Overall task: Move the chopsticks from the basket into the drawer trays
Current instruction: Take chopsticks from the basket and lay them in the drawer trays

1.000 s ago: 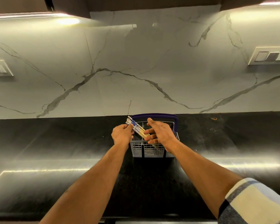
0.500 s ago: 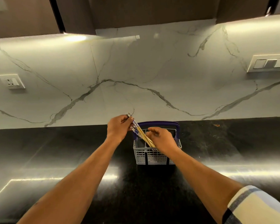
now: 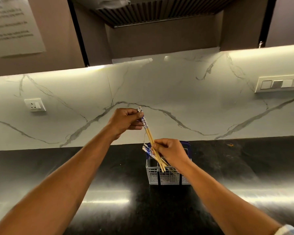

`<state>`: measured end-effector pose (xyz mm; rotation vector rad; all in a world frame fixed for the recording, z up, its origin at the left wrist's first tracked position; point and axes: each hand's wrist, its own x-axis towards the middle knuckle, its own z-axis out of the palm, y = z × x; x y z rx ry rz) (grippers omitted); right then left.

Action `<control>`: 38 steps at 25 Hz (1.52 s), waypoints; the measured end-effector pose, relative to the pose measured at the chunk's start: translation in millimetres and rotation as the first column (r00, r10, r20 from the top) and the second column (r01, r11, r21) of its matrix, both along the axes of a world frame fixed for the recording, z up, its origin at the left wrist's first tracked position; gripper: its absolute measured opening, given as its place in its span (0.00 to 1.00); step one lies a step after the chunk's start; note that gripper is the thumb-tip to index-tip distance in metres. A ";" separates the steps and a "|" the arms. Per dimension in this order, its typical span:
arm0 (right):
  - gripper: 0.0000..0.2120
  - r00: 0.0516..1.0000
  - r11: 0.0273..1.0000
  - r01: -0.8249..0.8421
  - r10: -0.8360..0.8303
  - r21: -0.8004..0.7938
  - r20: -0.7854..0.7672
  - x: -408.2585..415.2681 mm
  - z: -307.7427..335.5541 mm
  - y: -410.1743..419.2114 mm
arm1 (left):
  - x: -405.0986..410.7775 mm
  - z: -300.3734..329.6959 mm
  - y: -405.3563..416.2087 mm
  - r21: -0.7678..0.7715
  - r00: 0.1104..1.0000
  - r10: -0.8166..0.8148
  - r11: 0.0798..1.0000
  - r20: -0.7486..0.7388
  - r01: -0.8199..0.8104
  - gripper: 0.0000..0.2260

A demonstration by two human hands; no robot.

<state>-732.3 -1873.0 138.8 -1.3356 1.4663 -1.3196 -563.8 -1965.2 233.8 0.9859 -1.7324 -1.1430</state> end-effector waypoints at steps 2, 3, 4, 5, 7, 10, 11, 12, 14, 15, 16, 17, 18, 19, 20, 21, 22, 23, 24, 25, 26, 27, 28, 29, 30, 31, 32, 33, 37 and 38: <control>0.05 0.997 0.999 -0.038 0.035 0.032 0.073 1.1 0.0 14.5 | 1.0 3.6 8.2 0.023 0.999 -0.024 0.999 0.030 0.024 0.06; 0.05 0.995 0.998 -0.048 0.044 0.042 0.088 1.7 -0.9 21.0 | 0.5 4.1 13.1 0.038 0.999 -0.035 0.999 0.035 0.034 0.07; 0.05 0.995 0.997 -0.048 0.043 0.057 0.093 1.6 -3.0 26.5 | -0.6 3.3 18.6 0.053 0.998 -0.046 0.998 0.040 0.044 0.06; 0.05 0.993 0.996 -0.051 0.042 0.077 0.108 1.5 -6.2 33.4 | -2.7 0.0 24.4 0.070 0.997 -0.058 0.996 0.045 0.055 0.05; 0.05 0.988 0.989 -0.069 0.049 0.134 0.145 -0.9 -16.9 49.9 | -6.3 -14.5 37.3 0.121 0.996 -0.086 0.989 0.032 0.081 0.03; 0.06 0.985 0.974 -0.100 0.069 0.203 0.158 -1.6 -52.1 82.8 | -5.7 -58.8 59.0 0.235 0.993 -0.122 0.965 0.000 0.119 0.05; 0.06 0.988 0.964 -0.097 0.062 0.246 0.144 0.9 -69.9 96.7 | -4.8 -81.1 68.9 0.275 0.991 -0.133 0.953 0.016 0.123 0.07; 0.06 0.989 0.952 -0.088 0.049 0.292 0.137 3.7 -90.9 110.7 | -3.5 -105.3 80.1 0.317 0.988 -0.148 0.940 0.036 0.129 0.07; 0.06 0.990 0.920 -0.082 0.031 0.383 0.138 12.3 -133.8 141.6 | 0.1 -157.1 102.8 0.405 0.980 -0.184 0.903 0.070 0.141 0.06; 0.06 0.991 0.901 -0.082 0.030 0.427 0.129 17.2 -154.5 157.2 | 2.1 -181.4 114.4 0.448 0.975 -0.204 0.882 0.089 0.144 0.06; 0.07 0.994 0.880 -0.077 0.031 0.469 0.105 21.4 -175.7 172.6 | 4.4 -205.0 126.8 0.491 0.969 -0.223 0.859 0.104 0.145 0.06; 0.07 0.994 0.860 -0.080 0.033 0.505 0.101 26.2 -193.0 187.4 | 7.2 -226.2 139.3 0.528 0.965 -0.235 0.838 0.118 0.140 0.06; 0.07 0.993 0.839 -0.092 0.040 0.536 0.107 30.5 -210.5 201.2 | 10.2 -245.1 152.1 0.560 0.962 -0.242 0.818 0.130 0.130 0.06; 0.07 0.991 0.815 -0.110 0.043 0.569 0.130 35.7 -227.1 215.1 | 13.2 -264.8 164.9 0.593 0.958 -0.248 0.797 0.141 0.119 0.06; 0.07 0.988 0.795 -0.123 0.044 0.593 0.146 39.9 -241.8 226.8 | 16.4 -282.5 176.8 0.618 0.954 -0.257 0.778 0.154 0.110 0.07; 0.07 0.986 0.779 -0.134 0.040 0.613 0.164 44.3 -253.2 237.9 | 19.1 -300.3 187.5 0.635 0.947 -0.268 0.766 0.176 0.099 0.07; 0.07 0.986 0.760 -0.135 0.038 0.635 0.163 47.7 -265.4 247.0 | 21.6 -316.6 197.8 0.652 0.940 -0.279 0.753 0.197 0.087 0.08; 0.08 0.987 0.740 -0.127 0.030 0.660 0.157 51.0 -275.5 254.6 | 23.5 -331.3 206.1 0.670 0.934 -0.286 0.739 0.213 0.073 0.07; 0.09 0.990 0.717 -0.112 0.017 0.688 0.143 53.4 -284.4 260.7 | 24.3 -344.3 213.0 0.693 0.934 -0.286 0.719 0.215 0.060 0.07; 0.10 0.991 0.695 -0.092 -0.004 0.713 0.132 56.0 -291.6 265.6 | 24.6 -355.8 218.7 0.716 0.935 -0.282 0.696 0.215 0.046 0.08; 0.11 0.994 0.669 -0.060 -0.025 0.741 0.103 58.5 -298.4 269.6 | 24.7 -366.2 223.4 0.736 0.935 -0.278 0.676 0.218 0.030 0.08; 0.12 0.996 0.643 -0.029 -0.044 0.766 0.075 61.3 -304.3 273.1 | 25.0 -375.0 227.6 0.751 0.931 -0.281 0.661 0.232 0.013 0.09; 0.12 0.998 0.611 -0.005 -0.053 0.792 0.047 64.2 -311.6 276.0 | 25.7 -382.6 230.9 0.759 0.924 -0.288 0.651 0.252 -0.004 0.11; 0.11 0.998 0.578 0.017 -0.058 0.816 0.020 67.5 -319.9 278.5 | 27.1 -390.1 233.1 0.761 0.916 -0.292 0.648 0.276 -0.023 0.12; 0.11 0.998 0.541 0.047 -0.054 0.840 -0.021 71.8 -326.8 280.7 | 29.3 -397.2 234.7 0.759 0.911 -0.285 0.649 0.299 -0.046 0.12; 0.09 0.996 0.513 0.090 -0.050 0.854 -0.074 76.9 -333.7 282.0 | 32.0 -403.5 235.2 0.756 0.910 -0.267 0.651 0.318 -0.073 0.12; 0.08 0.990 0.493 0.139 -0.034 0.859 -0.140 82.1 -340.3 282.6 | 34.9 -408.3 235.4 0.753 0.914 -0.241 0.651 0.327 -0.098 0.11; 0.09 0.977 0.485 0.187 -0.004 0.854 -0.212 87.2 -344.6 282.6 | 37.7 -411.5 235.2 0.751 0.919 -0.216 0.650 0.329 -0.115 0.11; 0.11 0.917 0.455 0.331 0.051 0.827 -0.396 108.7 -343.7 273.7 | 47.4 -416.9 229.9 0.741 0.931 -0.156 0.653 0.330 -0.153 0.13; 0.08 0.908 0.454 0.345 0.060 0.821 -0.415 111.6 -343.8 270.7 | 49.0 -416.3 228.8 0.740 0.933 -0.144 0.654 0.329 -0.160 0.13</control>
